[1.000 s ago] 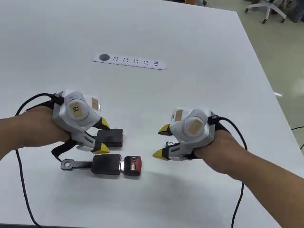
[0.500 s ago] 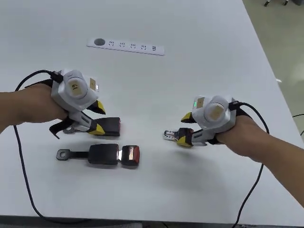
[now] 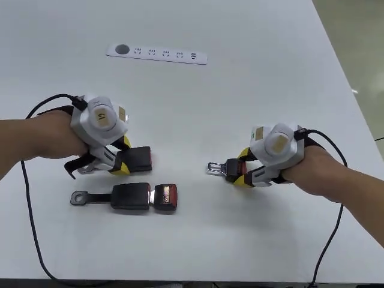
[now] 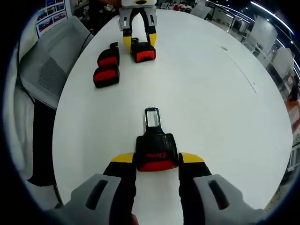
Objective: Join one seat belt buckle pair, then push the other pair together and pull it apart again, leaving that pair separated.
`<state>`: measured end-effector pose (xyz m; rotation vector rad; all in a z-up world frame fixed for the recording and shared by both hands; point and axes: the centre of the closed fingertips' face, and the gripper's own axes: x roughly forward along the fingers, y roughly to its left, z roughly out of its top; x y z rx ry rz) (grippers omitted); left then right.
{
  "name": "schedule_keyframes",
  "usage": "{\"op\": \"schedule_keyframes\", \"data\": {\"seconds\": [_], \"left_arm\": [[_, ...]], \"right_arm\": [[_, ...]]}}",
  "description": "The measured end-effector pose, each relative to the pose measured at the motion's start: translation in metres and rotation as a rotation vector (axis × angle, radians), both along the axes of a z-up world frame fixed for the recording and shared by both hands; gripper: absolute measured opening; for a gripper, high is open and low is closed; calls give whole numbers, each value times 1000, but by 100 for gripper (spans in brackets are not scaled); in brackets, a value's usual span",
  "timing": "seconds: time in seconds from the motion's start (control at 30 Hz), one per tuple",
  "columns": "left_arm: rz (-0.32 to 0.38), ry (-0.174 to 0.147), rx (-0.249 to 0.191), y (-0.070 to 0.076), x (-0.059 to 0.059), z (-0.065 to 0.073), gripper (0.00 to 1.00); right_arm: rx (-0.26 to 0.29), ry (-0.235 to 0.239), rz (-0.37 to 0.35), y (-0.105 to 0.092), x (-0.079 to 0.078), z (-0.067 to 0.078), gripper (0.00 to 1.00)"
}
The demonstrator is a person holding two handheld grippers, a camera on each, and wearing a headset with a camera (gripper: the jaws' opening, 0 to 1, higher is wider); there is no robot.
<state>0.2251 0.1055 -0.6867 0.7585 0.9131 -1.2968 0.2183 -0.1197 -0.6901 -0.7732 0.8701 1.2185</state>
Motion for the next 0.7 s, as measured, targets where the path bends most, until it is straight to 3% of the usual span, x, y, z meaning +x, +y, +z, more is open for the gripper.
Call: {"op": "schedule_keyframes", "data": {"seconds": [0.2,0.23,0.4,0.57,0.7], "left_arm": [[-26,-8,11,2,0,-2,34],[-30,-10,12,2,0,-2,34],[-57,-18,25,-3,-7,2,33],[-59,-15,46,-6,-9,4,33],[-56,-10,44,-4,-7,1,33]], "right_arm": [[20,26,-5,-5,4,-9,33],[18,34,-4,-1,2,-2,33],[-2,44,21,1,1,-2,33],[-10,38,25,3,1,-2,33],[-14,4,27,8,4,-1,33]]}}
